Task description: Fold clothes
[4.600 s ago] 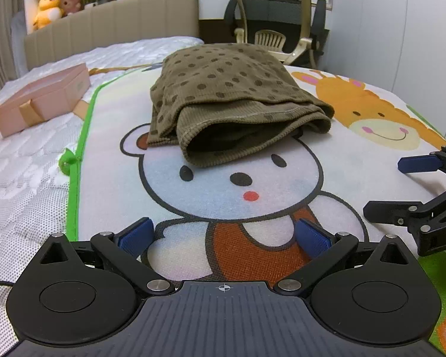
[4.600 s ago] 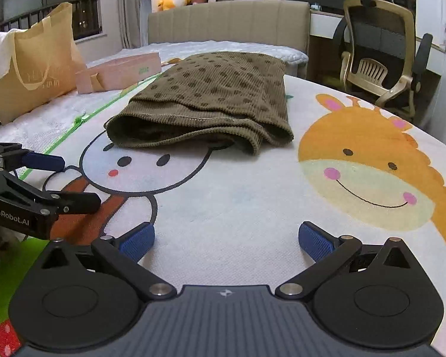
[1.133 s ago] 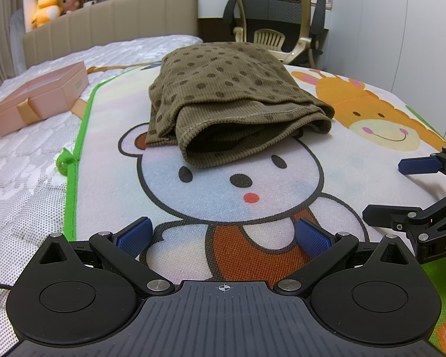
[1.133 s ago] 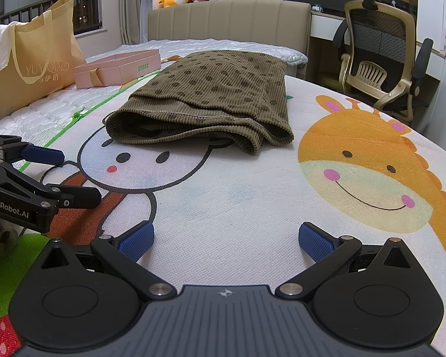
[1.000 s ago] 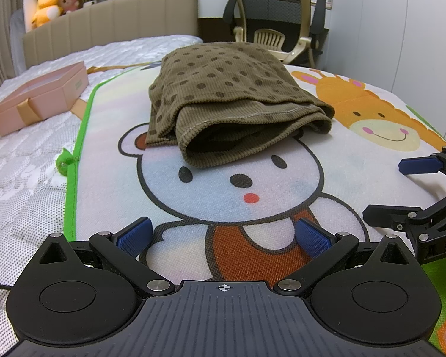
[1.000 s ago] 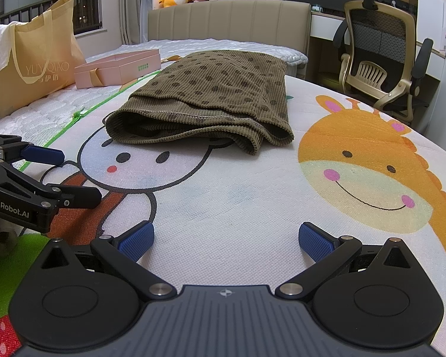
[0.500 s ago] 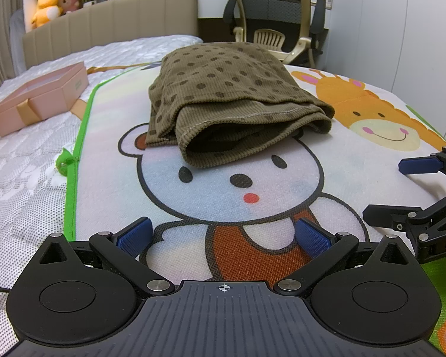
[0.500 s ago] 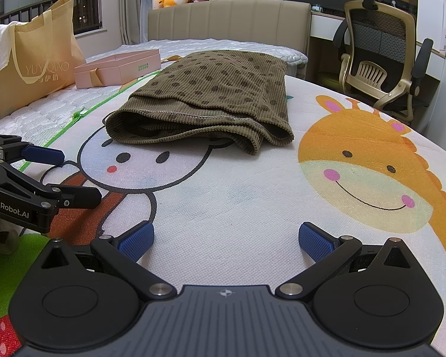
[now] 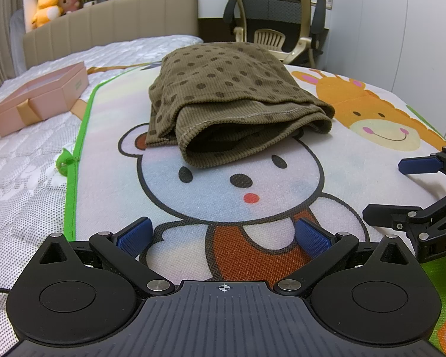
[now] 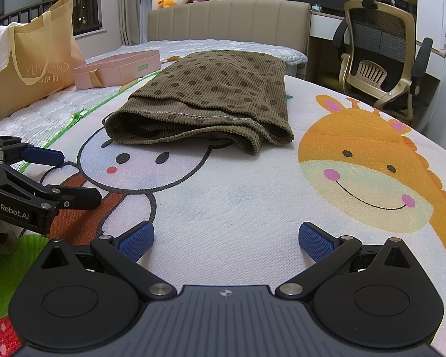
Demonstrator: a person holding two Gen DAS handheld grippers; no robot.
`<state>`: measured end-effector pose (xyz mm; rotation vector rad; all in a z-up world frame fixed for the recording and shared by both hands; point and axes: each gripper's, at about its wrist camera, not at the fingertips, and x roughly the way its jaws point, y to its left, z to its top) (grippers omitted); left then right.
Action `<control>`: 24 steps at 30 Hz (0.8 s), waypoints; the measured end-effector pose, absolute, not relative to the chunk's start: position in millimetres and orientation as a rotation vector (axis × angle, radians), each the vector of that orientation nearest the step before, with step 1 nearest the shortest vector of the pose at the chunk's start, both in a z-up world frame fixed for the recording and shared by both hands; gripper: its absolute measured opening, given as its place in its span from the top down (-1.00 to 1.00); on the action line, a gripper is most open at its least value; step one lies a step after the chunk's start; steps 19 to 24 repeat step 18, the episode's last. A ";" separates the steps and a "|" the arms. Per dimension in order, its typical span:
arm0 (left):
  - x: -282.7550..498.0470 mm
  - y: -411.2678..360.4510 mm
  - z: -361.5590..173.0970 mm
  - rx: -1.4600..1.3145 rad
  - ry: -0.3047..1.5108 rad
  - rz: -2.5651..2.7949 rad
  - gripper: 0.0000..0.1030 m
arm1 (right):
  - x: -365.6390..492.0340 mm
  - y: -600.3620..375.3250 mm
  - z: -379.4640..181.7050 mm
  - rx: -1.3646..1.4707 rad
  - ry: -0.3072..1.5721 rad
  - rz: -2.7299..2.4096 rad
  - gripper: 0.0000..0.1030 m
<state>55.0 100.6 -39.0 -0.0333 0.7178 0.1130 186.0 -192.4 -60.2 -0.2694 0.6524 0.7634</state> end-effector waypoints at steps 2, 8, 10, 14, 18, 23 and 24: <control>55.0 100.5 -39.0 -0.033 0.718 0.113 -1.00 | 186.1 -192.7 -60.0 -0.269 0.652 0.763 -1.00; 54.9 100.4 -39.0 -0.034 0.718 0.113 -1.00 | 186.1 -192.3 -60.0 -0.269 0.652 0.762 -1.00; 54.9 100.3 -39.0 -0.034 0.718 0.113 -1.00 | 186.3 -192.3 -60.0 -0.269 0.652 0.763 -1.00; 54.7 100.1 -39.0 -0.034 0.717 0.113 -1.00 | 186.6 -192.8 -60.1 -0.270 0.651 0.763 -1.00; 54.1 100.9 -38.8 -0.038 0.715 0.108 -1.00 | 186.8 -192.5 -60.1 -0.271 0.651 0.763 -1.00; 54.1 100.9 -38.8 -0.038 0.715 0.108 -1.00 | 186.8 -192.5 -60.1 -0.271 0.651 0.763 -1.00; 54.1 100.9 -38.8 -0.038 0.715 0.108 -1.00 | 186.8 -192.5 -60.1 -0.271 0.651 0.763 -1.00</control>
